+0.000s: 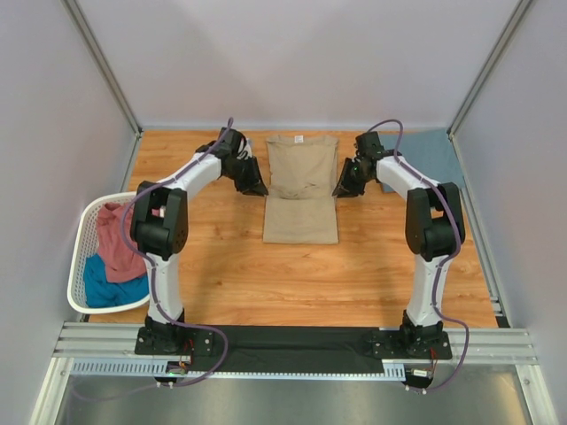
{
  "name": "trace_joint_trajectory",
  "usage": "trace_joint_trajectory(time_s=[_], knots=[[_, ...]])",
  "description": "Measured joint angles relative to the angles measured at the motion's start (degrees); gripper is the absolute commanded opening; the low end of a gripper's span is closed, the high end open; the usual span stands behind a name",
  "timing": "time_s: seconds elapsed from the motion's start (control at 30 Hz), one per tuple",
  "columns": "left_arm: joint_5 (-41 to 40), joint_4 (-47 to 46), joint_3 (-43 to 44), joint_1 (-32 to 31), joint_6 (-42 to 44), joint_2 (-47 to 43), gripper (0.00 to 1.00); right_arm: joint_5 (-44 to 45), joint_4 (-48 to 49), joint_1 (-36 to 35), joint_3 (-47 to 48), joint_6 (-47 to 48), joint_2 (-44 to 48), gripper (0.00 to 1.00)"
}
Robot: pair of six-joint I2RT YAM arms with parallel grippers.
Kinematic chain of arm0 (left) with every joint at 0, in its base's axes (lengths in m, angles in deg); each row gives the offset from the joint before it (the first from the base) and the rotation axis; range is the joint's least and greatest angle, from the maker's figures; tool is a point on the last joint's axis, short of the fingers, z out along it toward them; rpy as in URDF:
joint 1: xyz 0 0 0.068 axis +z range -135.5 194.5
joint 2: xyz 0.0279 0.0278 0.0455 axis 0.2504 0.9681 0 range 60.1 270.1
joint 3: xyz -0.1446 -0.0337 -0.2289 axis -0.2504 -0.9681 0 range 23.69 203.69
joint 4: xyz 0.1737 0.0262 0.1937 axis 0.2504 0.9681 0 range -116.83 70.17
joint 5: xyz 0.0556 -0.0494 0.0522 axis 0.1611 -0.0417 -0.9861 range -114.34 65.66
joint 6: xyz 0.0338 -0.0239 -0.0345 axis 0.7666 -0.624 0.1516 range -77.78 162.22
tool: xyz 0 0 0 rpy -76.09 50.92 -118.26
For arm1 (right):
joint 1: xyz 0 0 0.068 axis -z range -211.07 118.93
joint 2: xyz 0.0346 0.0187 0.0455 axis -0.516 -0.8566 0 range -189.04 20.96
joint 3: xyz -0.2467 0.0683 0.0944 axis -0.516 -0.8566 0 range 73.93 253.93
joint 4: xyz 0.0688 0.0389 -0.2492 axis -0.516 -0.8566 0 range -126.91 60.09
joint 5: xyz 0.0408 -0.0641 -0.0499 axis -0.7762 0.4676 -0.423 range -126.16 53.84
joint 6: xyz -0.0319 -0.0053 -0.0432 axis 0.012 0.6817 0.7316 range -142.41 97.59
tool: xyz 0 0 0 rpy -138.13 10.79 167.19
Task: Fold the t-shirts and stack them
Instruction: Fold the tshirt
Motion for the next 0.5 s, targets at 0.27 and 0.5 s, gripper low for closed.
trace_joint_trajectory(time_s=[0.27, 0.5], knots=[[0.3, 0.6, 11.0, -0.8, 10.6, 5.6, 0.38, -3.2, 2.9, -0.3, 0.3, 8.8, 0.0, 0.35], [1.1, 2.6, 13.8, -0.1, 19.9, 10.4, 0.41, -8.4, 4.0, 1.0, 3.4, 18.8, -1.2, 0.41]])
